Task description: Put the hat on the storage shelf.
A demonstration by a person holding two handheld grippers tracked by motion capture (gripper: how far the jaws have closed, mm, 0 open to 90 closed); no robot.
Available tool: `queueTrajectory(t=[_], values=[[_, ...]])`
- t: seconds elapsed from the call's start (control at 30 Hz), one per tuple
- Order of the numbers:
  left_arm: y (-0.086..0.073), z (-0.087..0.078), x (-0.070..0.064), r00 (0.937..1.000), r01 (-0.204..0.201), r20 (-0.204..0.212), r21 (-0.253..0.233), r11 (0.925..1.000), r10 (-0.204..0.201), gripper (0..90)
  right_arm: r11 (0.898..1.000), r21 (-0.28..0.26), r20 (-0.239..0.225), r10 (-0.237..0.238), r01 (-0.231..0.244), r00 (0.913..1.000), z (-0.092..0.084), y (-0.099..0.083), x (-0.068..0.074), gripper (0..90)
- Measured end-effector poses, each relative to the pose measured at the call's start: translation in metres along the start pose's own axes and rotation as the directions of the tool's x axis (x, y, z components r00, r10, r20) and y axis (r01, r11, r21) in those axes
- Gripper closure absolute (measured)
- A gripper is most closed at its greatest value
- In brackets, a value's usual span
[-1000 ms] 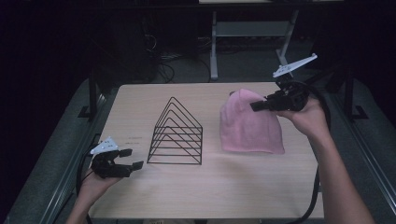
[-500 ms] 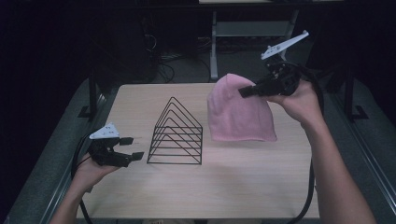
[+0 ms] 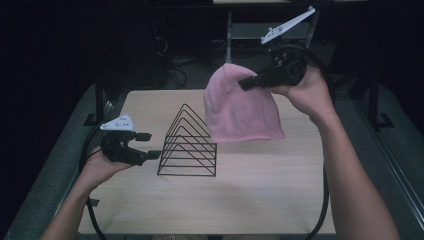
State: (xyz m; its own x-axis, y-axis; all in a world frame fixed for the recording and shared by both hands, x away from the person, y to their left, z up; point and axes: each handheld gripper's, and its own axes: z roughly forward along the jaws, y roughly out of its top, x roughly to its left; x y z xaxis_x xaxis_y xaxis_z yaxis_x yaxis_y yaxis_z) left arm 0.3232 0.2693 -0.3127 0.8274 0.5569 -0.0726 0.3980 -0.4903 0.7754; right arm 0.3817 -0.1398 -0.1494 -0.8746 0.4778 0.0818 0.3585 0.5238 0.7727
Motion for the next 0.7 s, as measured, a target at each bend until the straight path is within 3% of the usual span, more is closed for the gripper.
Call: queueTrajectory(t=[0.4,0.7], values=[[0.035,0.000,-0.004,0.9976,-0.046,0.053,-0.010,0.9989,0.046,24.6,0.999,-0.020,-0.029,-0.035,0.034,0.9990,0.015,0.027,0.014,76.3],[0.041,0.001,-0.001,0.9967,-0.036,0.071,-0.027,0.9990,0.038,24.5,0.997,-0.025,-0.053,-0.070,0.069,0.9961,0.030,0.049,0.027,76.2]])
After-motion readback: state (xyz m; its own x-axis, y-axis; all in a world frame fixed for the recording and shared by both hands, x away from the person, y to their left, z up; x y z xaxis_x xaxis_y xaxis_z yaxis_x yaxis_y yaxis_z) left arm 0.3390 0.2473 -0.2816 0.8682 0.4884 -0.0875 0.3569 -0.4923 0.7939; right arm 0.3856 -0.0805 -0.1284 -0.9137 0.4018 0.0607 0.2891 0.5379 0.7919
